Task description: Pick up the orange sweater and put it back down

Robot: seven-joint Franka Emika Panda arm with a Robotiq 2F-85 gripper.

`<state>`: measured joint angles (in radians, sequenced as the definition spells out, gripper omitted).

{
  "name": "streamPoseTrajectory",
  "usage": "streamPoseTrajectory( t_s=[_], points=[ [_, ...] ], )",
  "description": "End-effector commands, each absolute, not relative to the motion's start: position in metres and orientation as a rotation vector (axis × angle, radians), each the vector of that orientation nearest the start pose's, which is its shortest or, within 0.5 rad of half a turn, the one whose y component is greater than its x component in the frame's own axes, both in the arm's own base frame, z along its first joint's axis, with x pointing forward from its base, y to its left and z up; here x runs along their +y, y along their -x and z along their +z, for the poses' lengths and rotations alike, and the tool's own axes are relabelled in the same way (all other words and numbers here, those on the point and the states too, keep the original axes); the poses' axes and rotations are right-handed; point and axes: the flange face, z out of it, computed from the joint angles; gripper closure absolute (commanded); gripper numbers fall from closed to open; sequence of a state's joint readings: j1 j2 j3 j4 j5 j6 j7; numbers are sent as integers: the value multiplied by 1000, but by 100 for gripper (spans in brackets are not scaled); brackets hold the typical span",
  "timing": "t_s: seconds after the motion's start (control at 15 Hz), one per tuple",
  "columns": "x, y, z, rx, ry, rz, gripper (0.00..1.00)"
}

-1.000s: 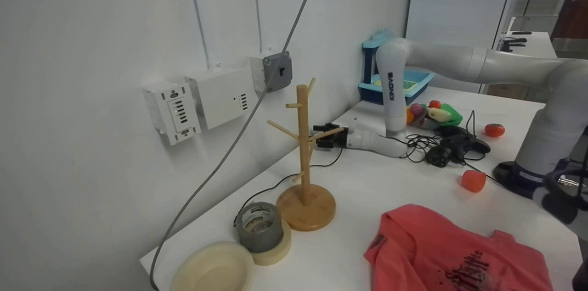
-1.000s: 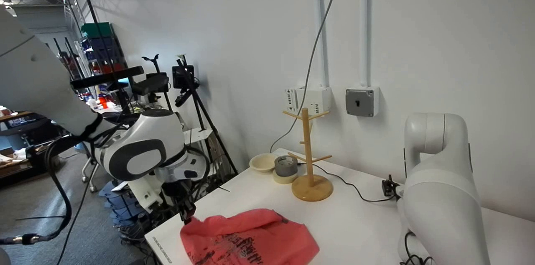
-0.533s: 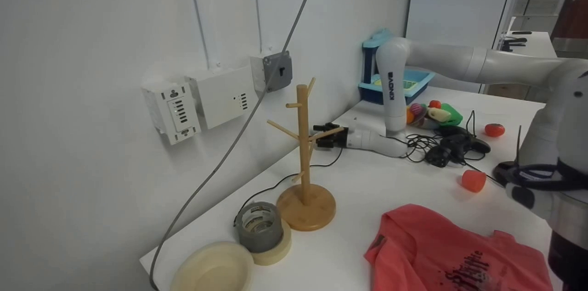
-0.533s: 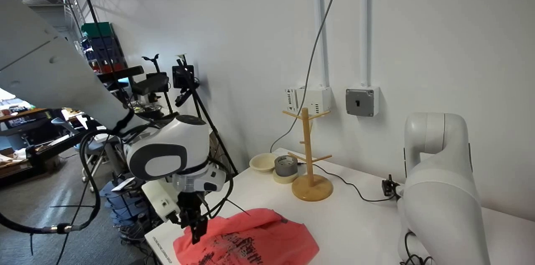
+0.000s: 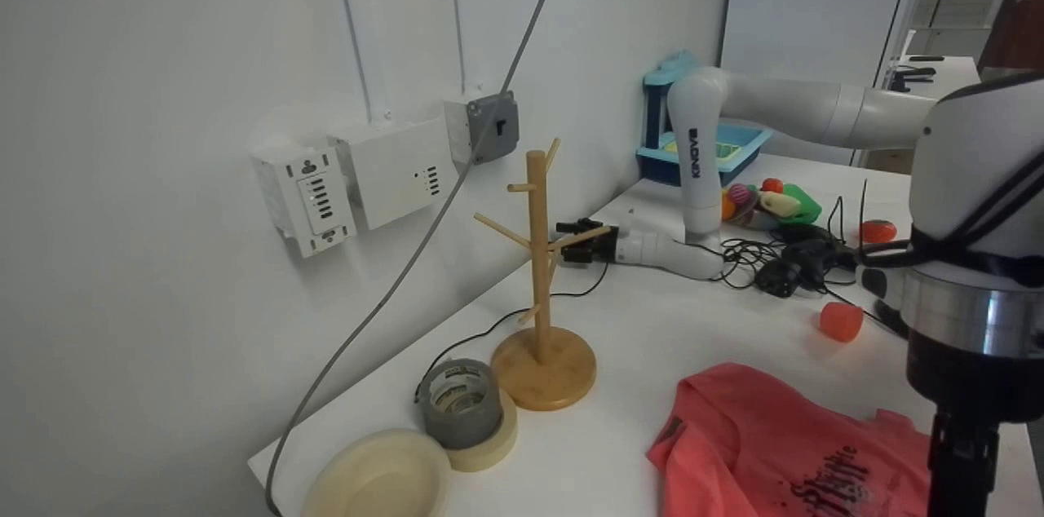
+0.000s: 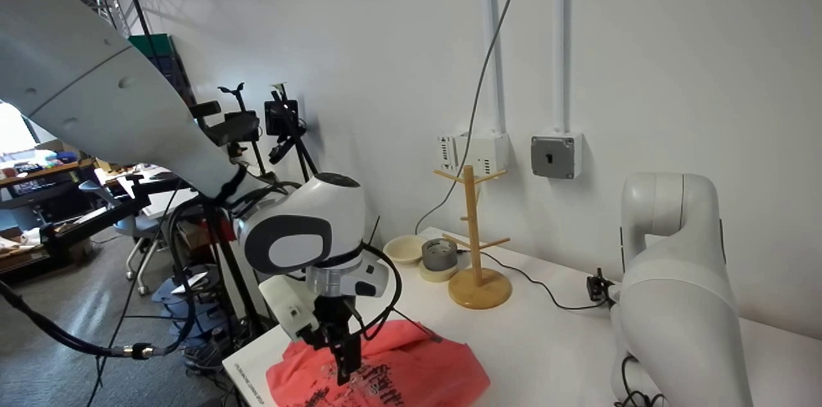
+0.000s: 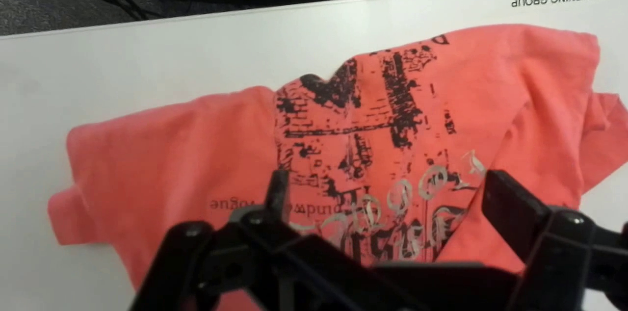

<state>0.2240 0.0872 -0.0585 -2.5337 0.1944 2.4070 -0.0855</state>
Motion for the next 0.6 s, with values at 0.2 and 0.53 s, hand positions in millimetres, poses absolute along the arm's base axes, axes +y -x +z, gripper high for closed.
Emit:
streamPoseTrajectory(
  t_s=[0.2,0.53],
  points=[
    [72,-434,227,-139,3020,333,0],
    [73,-441,227,-133,3030,297,0]
  ],
)
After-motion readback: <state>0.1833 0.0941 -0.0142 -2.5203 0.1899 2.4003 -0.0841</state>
